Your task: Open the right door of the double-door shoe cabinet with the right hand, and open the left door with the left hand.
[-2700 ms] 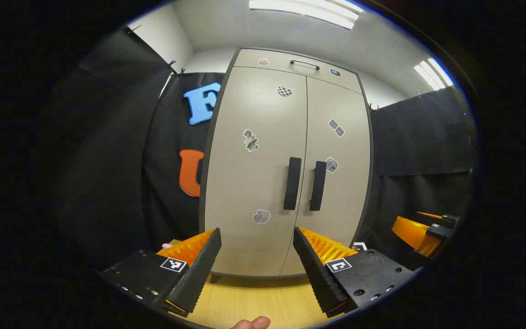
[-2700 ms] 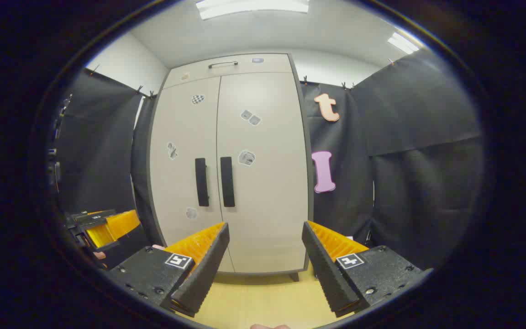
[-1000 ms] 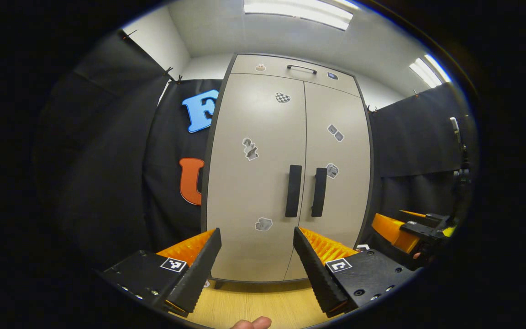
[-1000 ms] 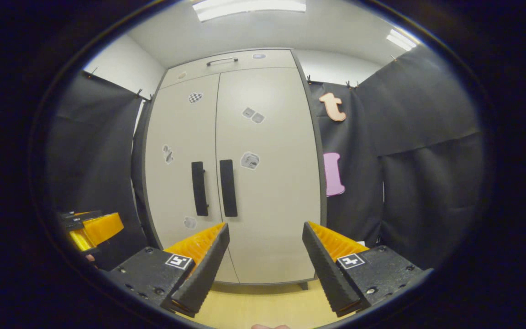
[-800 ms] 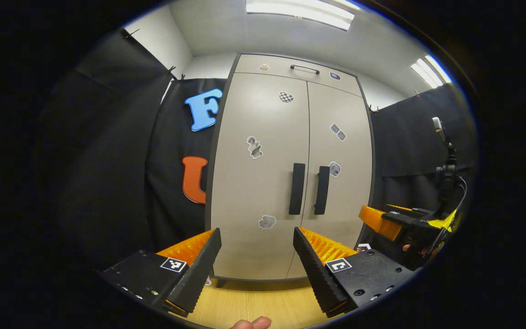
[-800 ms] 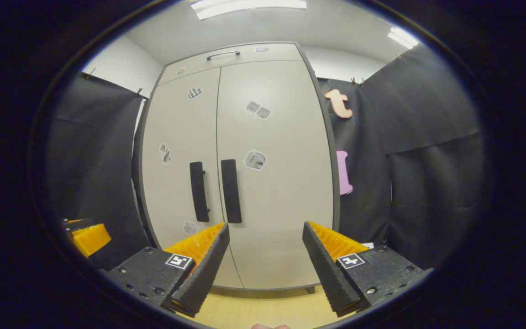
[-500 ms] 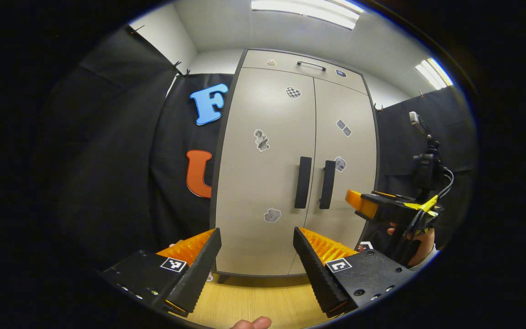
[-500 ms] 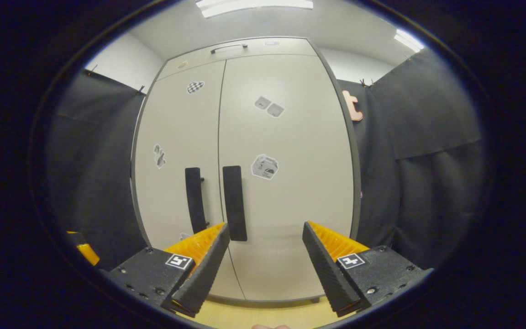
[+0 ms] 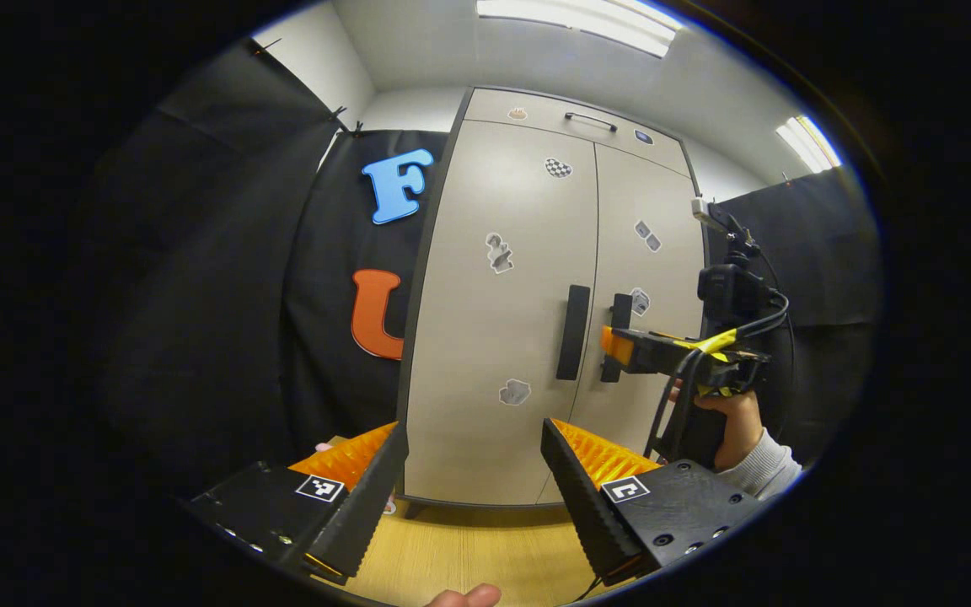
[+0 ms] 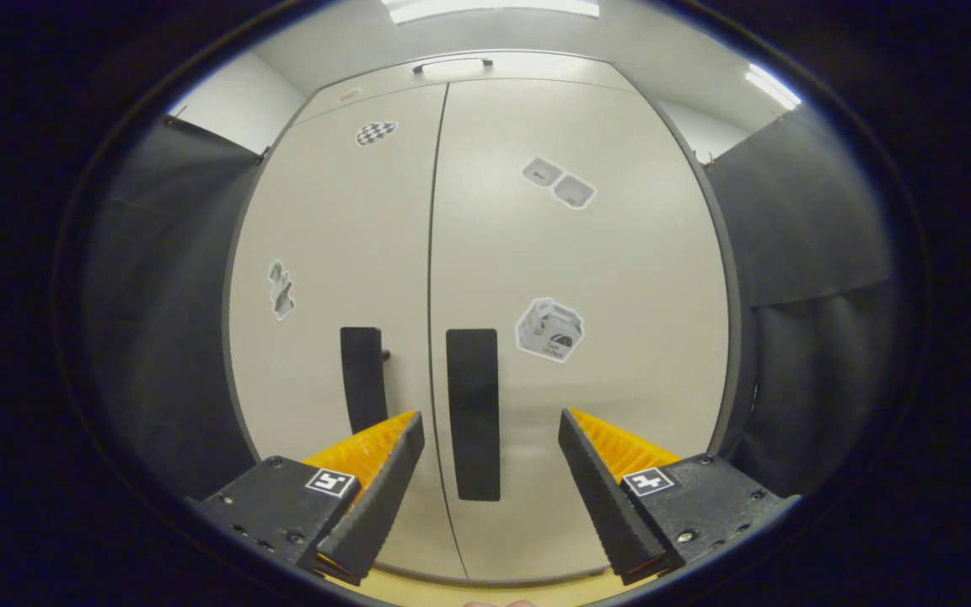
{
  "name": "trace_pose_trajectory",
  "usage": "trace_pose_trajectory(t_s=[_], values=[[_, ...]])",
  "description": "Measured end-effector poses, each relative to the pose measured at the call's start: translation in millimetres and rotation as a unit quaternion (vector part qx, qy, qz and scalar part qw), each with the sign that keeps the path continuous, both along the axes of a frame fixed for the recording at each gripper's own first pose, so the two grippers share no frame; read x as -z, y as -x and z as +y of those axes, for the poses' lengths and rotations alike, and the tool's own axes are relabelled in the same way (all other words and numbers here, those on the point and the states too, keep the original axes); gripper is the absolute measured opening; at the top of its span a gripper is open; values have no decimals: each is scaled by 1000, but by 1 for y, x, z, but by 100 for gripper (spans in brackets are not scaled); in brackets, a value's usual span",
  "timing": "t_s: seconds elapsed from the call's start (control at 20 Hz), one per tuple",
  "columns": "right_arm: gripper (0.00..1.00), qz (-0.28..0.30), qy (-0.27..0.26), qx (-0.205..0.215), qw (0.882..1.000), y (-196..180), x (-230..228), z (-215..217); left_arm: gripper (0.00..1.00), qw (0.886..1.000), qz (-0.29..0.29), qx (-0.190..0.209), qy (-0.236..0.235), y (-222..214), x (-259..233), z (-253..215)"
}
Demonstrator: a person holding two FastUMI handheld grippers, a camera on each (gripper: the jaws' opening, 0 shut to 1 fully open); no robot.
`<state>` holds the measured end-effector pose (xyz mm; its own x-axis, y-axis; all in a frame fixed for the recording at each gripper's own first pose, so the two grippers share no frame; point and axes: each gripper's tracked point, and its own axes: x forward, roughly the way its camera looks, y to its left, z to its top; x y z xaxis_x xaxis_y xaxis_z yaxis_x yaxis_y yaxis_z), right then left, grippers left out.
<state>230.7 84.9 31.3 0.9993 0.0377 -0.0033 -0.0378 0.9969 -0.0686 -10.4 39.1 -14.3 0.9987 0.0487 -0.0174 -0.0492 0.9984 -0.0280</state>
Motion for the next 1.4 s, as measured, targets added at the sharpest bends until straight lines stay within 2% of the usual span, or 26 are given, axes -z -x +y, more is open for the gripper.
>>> trace_pose_trajectory(t_s=[0.1, 0.3, 0.6, 0.7, 0.75, 0.8, 0.9, 1.0, 1.1, 1.15, 1.4], values=[[100, 14, -6, 18, 1000, -11, 6, -4, 95, 1000, 7, -5, -10, 5, 6, 6], [99, 40, -46, 19, 998, -23, 13, -3, 95, 1000, 9, -13, -18, 8, 10, 12], [99, 31, -43, 19, 998, -25, 12, -3, 95, 999, 17, -18, -25, 8, 15, 17], [90, 31, -29, 19, 999, -25, 13, -4, 95, 999, 16, -15, -24, 8, 14, 17], [78, 30, -20, 18, 999, -25, 12, -2, 95, 1000, 15, -14, -23, 7, 14, 16], [76, 29, -11, 16, 999, -24, 12, 0, 95, 1000, 16, -13, -23, 7, 14, 16], [61, 26, 12, 10, 1000, -24, 12, 11, 95, 1000, 15, -12, -25, 8, 14, 16], [33, 20, 40, 23, 999, -24, 13, 10, 95, 1000, 11, -13, -25, 9, 12, 17], [24, 20, 15, 14, 1000, -25, 13, 11, 95, 1000, 6, -14, -23, 12, 9, 19], [17, 22, 13, 8, 1000, -24, 13, 10, 95, 1000, 5, -15, -22, 13, 9, 19], [18, 28, 21, 4, 999, -21, 12, 11, 95, 1000, 7, -17, -19, 12, 9, 22]])
